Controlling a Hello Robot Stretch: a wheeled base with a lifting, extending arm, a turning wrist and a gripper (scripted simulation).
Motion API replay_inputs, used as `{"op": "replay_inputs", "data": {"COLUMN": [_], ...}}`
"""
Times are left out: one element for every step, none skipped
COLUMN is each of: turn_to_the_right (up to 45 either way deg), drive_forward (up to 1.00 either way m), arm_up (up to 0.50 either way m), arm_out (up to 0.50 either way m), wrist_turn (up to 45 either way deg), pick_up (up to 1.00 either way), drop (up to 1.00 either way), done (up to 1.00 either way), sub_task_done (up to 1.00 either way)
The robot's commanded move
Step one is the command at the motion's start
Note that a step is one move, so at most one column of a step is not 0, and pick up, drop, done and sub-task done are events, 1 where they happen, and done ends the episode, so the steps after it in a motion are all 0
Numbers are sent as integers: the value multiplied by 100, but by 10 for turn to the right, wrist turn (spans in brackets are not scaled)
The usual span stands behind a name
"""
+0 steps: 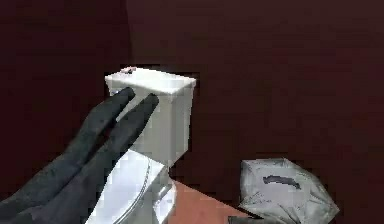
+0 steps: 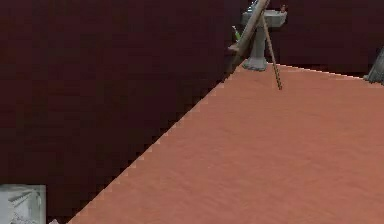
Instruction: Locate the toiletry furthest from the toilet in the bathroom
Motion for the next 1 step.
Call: {"op": "replay_inputs", "data": {"turn_to_the_right": [450], "drive_forward": [0], "arm_up": [0], "arm_out": [0], "wrist_turn": [0], "pick_up": [0], "drop": [0], "done": [0], "sub_task_done": [0]}}
